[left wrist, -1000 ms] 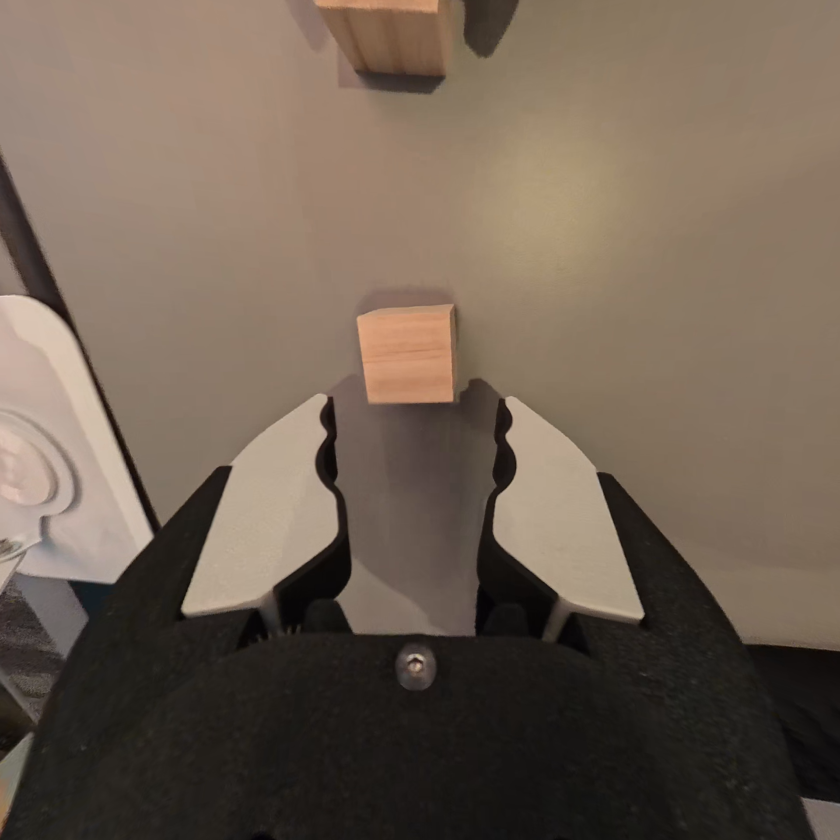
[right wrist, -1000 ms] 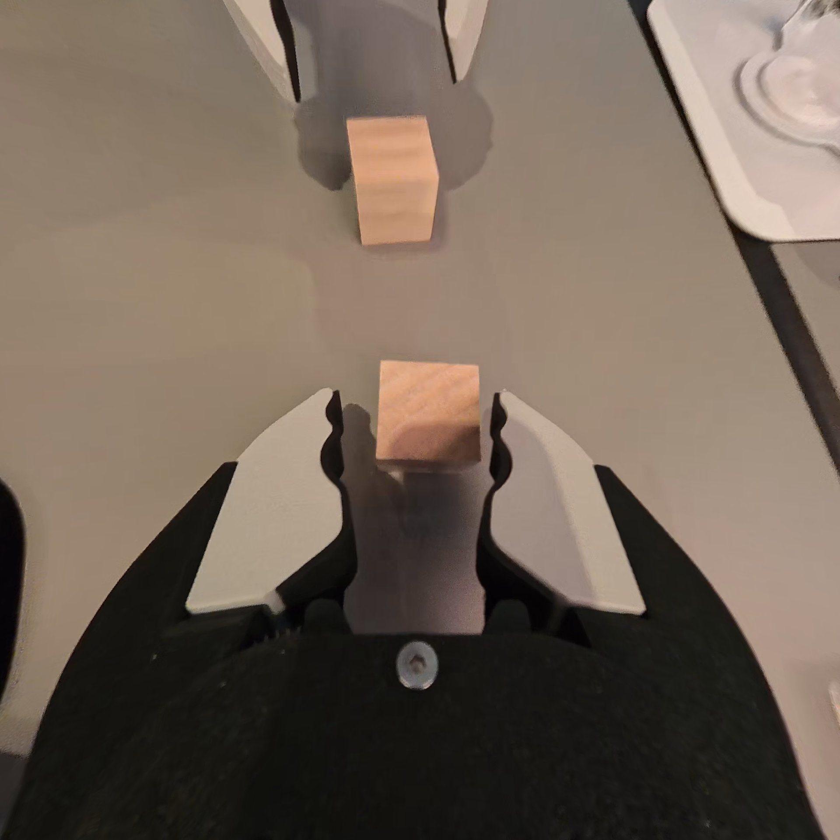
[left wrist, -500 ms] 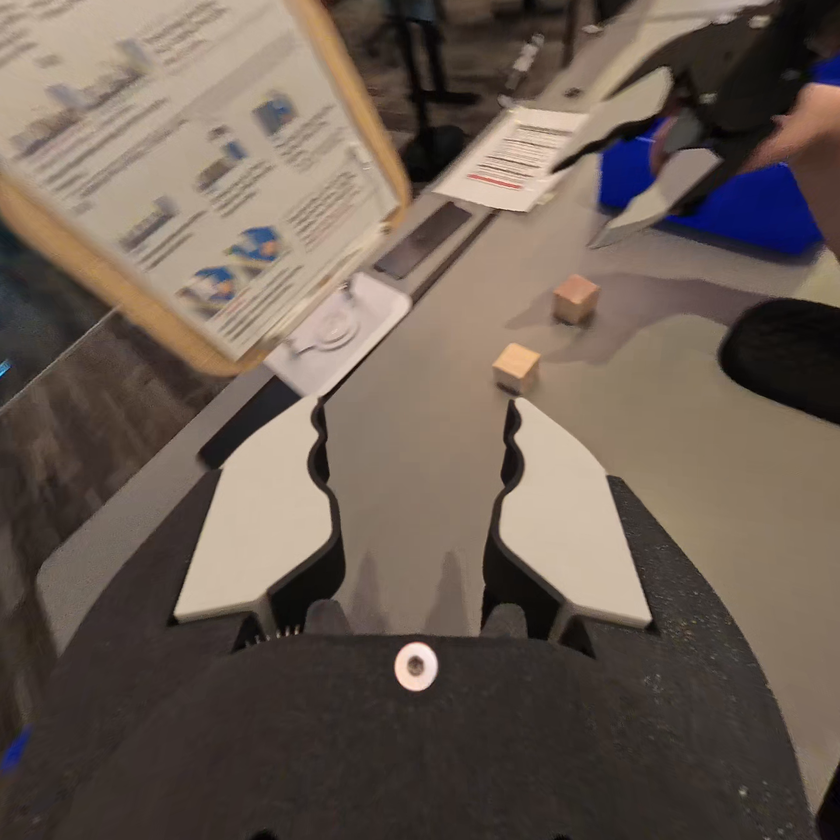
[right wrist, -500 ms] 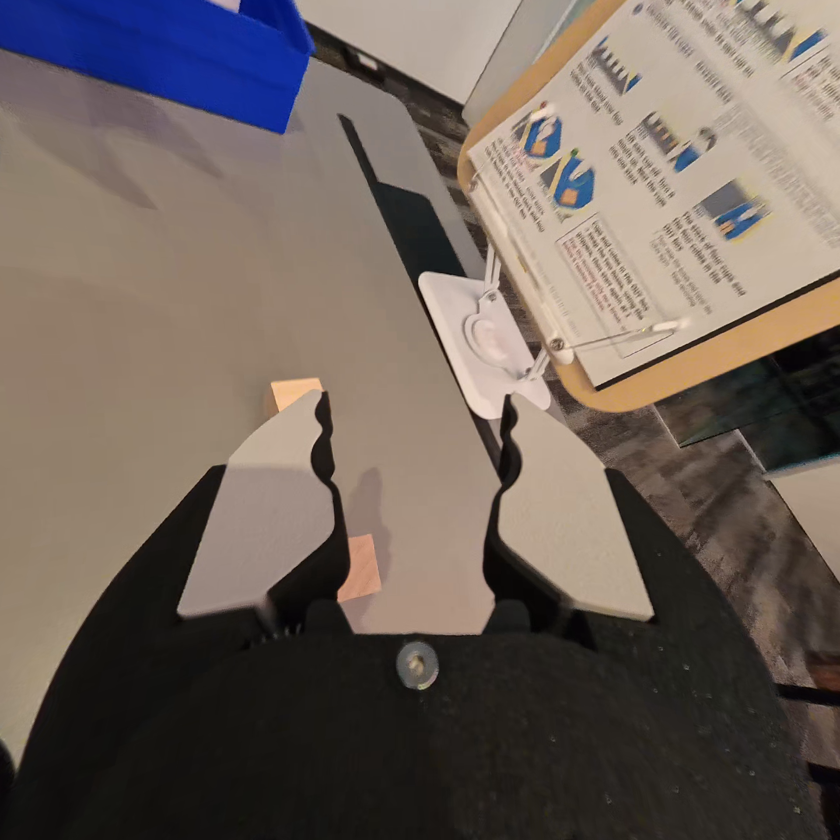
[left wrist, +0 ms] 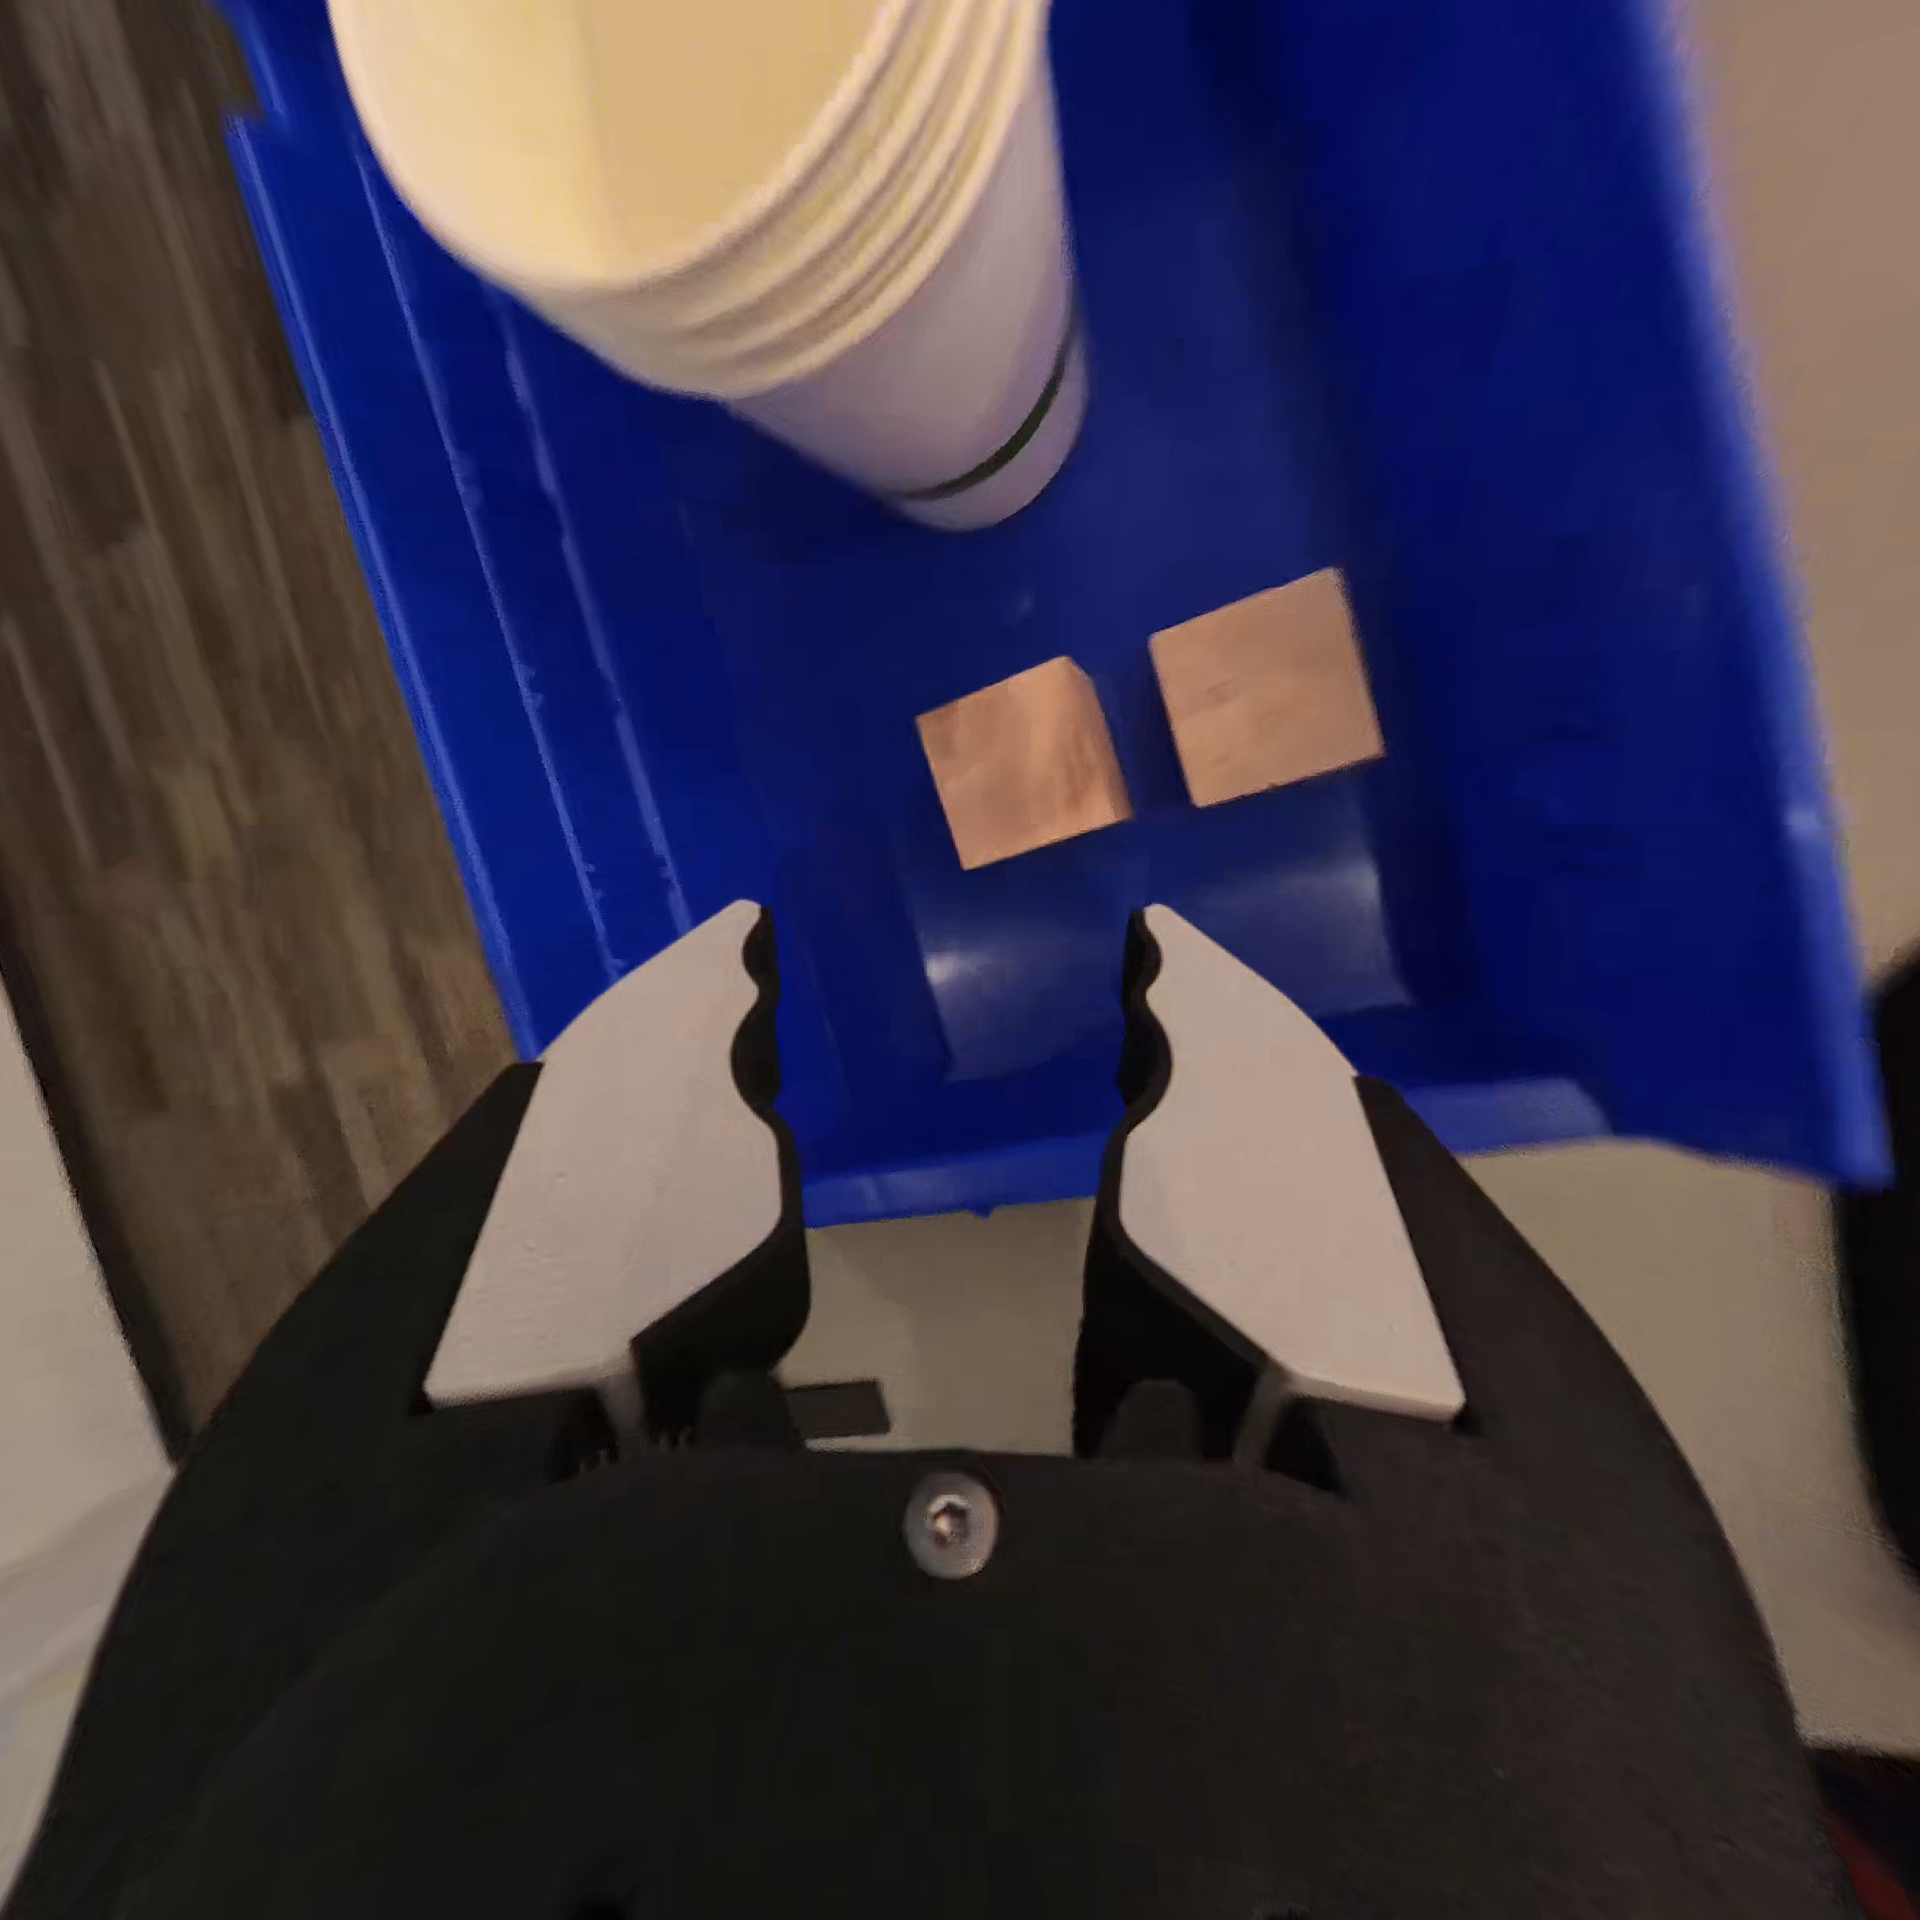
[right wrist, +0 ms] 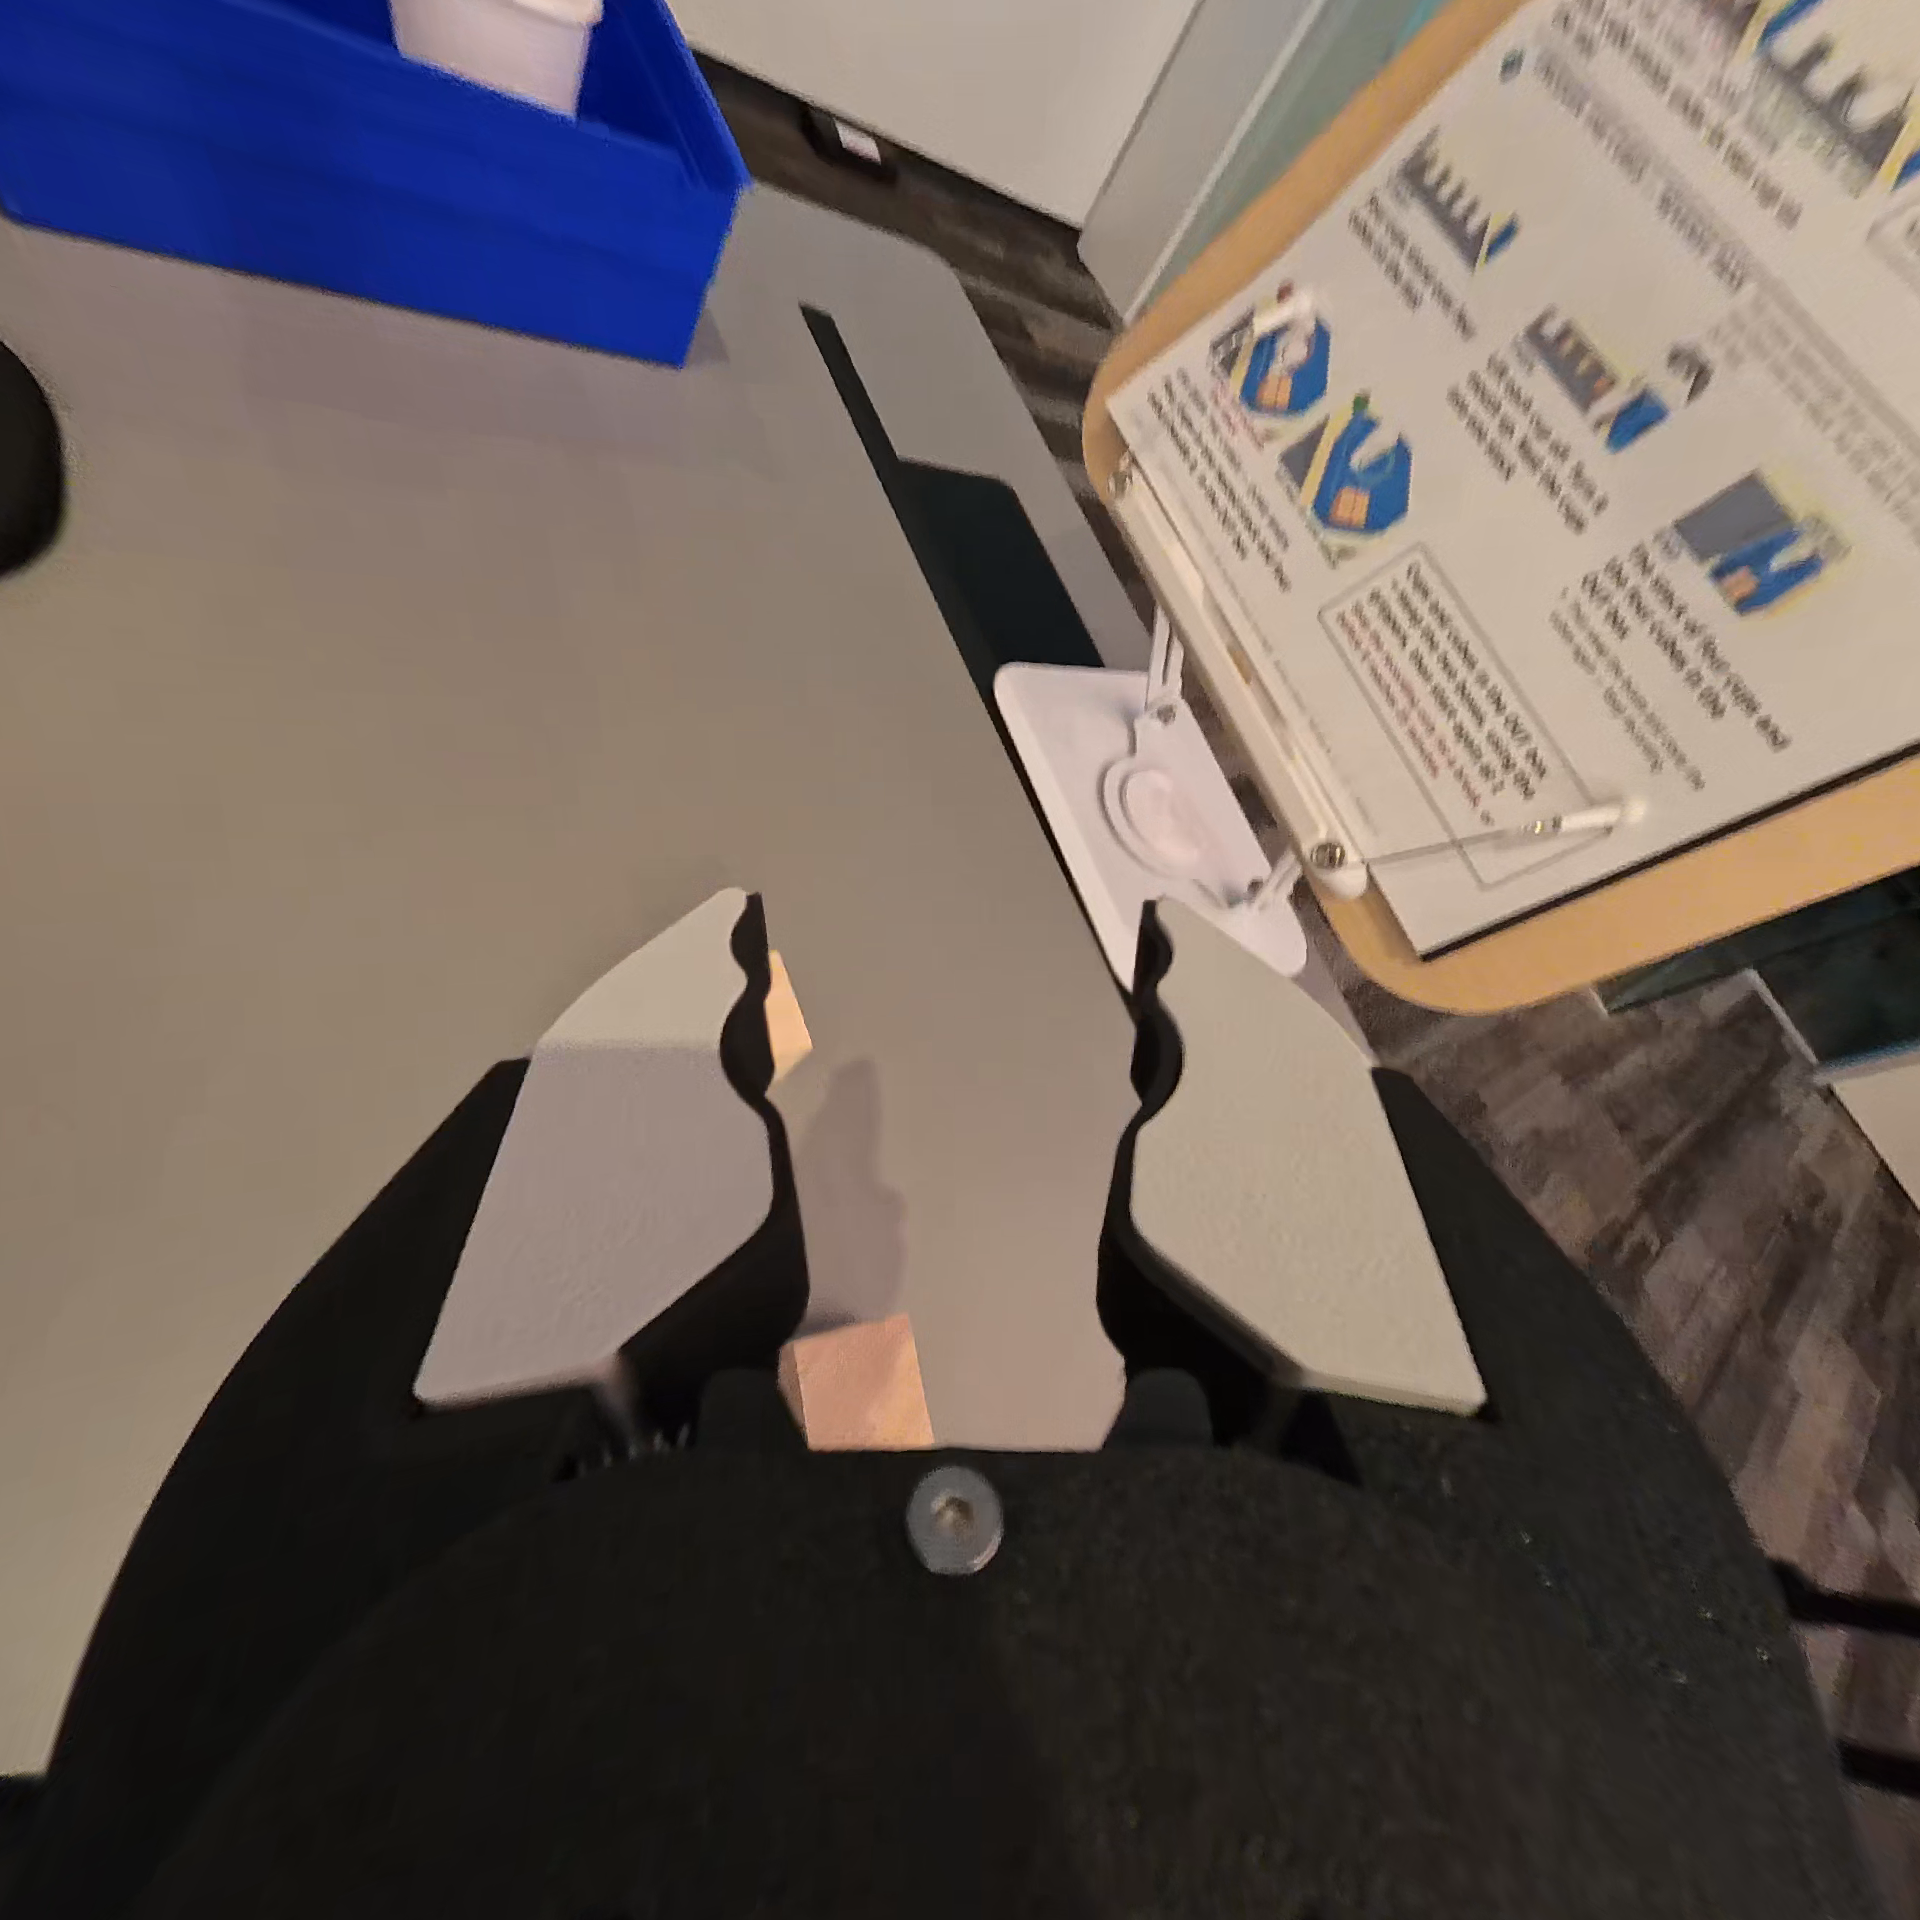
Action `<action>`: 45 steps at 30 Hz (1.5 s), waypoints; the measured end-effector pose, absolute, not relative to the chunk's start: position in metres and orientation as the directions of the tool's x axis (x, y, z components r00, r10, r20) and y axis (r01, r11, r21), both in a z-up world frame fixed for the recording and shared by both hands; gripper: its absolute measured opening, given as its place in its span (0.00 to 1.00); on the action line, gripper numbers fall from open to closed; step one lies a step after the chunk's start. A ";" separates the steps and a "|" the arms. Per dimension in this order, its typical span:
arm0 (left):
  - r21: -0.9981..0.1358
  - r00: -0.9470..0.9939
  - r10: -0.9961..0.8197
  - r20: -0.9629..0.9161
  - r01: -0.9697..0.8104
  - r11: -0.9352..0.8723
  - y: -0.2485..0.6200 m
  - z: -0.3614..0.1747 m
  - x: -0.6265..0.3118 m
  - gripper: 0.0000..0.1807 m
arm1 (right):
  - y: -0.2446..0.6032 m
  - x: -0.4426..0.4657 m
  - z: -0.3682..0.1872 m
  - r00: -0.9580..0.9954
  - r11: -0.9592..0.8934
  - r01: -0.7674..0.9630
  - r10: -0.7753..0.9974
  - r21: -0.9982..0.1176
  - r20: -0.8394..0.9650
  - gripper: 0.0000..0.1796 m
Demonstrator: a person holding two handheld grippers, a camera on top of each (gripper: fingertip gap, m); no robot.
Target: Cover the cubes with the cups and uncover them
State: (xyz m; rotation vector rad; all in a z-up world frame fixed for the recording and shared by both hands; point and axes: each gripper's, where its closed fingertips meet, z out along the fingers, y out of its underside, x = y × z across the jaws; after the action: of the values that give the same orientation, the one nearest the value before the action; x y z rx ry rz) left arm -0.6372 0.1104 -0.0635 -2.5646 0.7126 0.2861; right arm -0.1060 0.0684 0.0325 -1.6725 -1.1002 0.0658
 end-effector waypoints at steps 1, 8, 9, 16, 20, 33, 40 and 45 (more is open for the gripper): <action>-0.387 0.877 -0.393 -0.276 -0.475 -0.790 0.115 -0.072 -0.639 0.35 | 0.070 -0.101 0.028 0.575 -0.009 0.630 0.677 -0.777 0.459 0.37; -0.359 0.969 -0.235 -0.077 -0.246 -0.900 0.130 -0.101 -0.634 0.39 | 0.072 -0.082 0.021 0.605 -0.048 0.625 0.660 -0.779 0.445 0.37; -0.350 0.969 -0.232 -0.084 -0.246 -0.904 0.131 -0.103 -0.635 0.39 | 0.072 -0.079 0.021 0.607 -0.053 0.628 0.658 -0.777 0.445 0.37; -0.270 0.963 -0.232 -0.134 -0.261 -0.927 0.133 -0.122 -0.641 0.41 | 0.072 -0.069 0.020 0.622 -0.067 0.616 0.652 -0.785 0.433 0.37; -0.255 0.961 -0.250 -0.115 -0.272 -0.928 0.133 -0.131 -0.641 0.35 | 0.072 -0.063 0.019 0.627 -0.075 0.621 0.645 -0.780 0.437 0.37; -0.394 0.900 -0.385 -0.205 -0.436 -0.809 0.134 -0.072 -0.638 0.25 | 0.069 -0.040 0.020 0.663 -0.098 0.594 0.622 -0.798 0.416 0.36; -0.539 0.664 -0.693 -0.280 -0.706 -0.459 0.123 0.042 -0.515 0.25 | 0.066 -0.029 0.021 0.674 -0.109 0.592 0.610 -0.799 0.416 0.36; -0.496 0.282 -0.911 -0.300 -0.862 -0.103 0.096 0.023 -0.375 0.25 | 0.059 -0.027 0.020 0.661 -0.102 0.600 0.622 -0.793 0.420 0.36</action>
State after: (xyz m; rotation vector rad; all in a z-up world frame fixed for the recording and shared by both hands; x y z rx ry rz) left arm -0.3746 0.0958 0.0232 -1.9668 1.5855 -0.1077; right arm -0.0265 0.0586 0.0204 -1.7728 -0.9835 0.0244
